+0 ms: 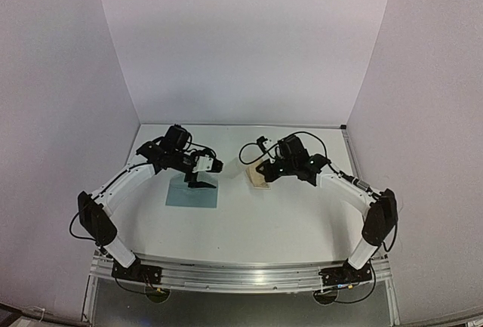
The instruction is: Place the letter into the envelope and seal it
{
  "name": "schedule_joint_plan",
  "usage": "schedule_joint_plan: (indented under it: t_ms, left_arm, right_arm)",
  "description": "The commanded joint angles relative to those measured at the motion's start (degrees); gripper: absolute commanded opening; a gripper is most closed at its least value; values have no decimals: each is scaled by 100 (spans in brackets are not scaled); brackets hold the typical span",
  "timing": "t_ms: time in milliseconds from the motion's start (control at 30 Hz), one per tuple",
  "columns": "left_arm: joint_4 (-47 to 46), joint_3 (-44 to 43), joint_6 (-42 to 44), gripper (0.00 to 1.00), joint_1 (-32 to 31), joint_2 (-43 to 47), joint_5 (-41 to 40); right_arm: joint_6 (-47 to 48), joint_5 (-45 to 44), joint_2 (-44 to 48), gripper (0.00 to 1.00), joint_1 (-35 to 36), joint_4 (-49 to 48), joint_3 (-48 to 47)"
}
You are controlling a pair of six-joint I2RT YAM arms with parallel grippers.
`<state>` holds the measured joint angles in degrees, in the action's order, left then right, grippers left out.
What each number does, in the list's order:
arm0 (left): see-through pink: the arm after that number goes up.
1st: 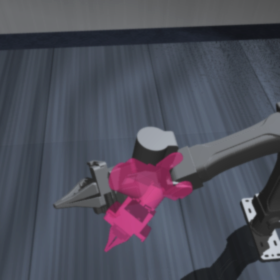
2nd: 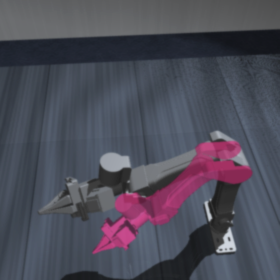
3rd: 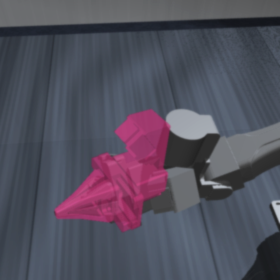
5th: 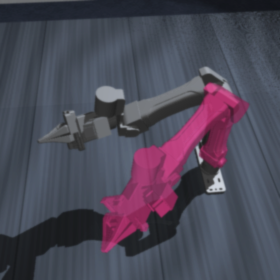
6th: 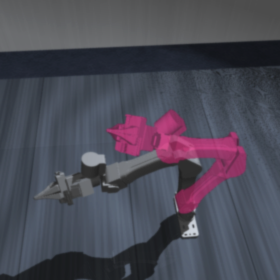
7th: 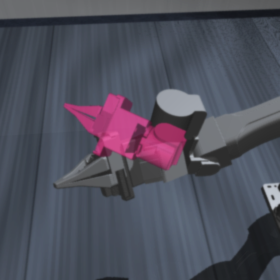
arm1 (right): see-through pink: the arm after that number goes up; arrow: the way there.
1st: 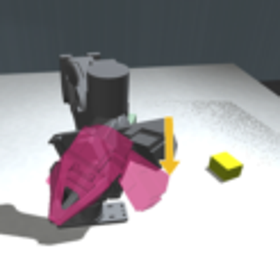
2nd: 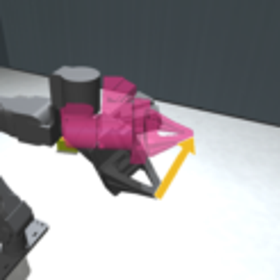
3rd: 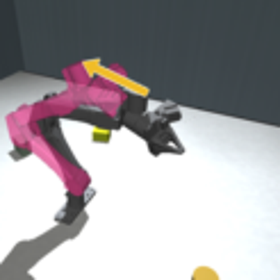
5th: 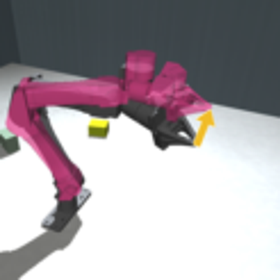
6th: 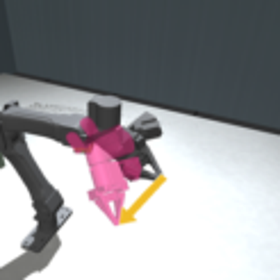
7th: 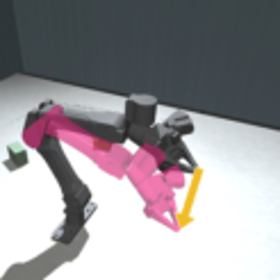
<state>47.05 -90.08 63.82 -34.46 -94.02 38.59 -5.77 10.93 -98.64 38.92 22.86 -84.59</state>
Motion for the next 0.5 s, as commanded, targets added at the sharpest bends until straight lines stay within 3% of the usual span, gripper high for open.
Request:
schedule_joint_plan:
  t_ms: [0, 200, 467]
  left_arm:
    - [462, -53, 443, 99, 93, 647, 492]
    - [458, -231, 374, 100, 454, 1000, 372]
    - [-1590, -155, -1862, 99, 301, 768, -79]
  right_arm:
    - [920, 74, 298, 0, 20, -314, -324]
    - [2033, 714, 565, 0, 20, -332, -209]
    - [2207, 2324, 312, 0, 47, -389, -653]
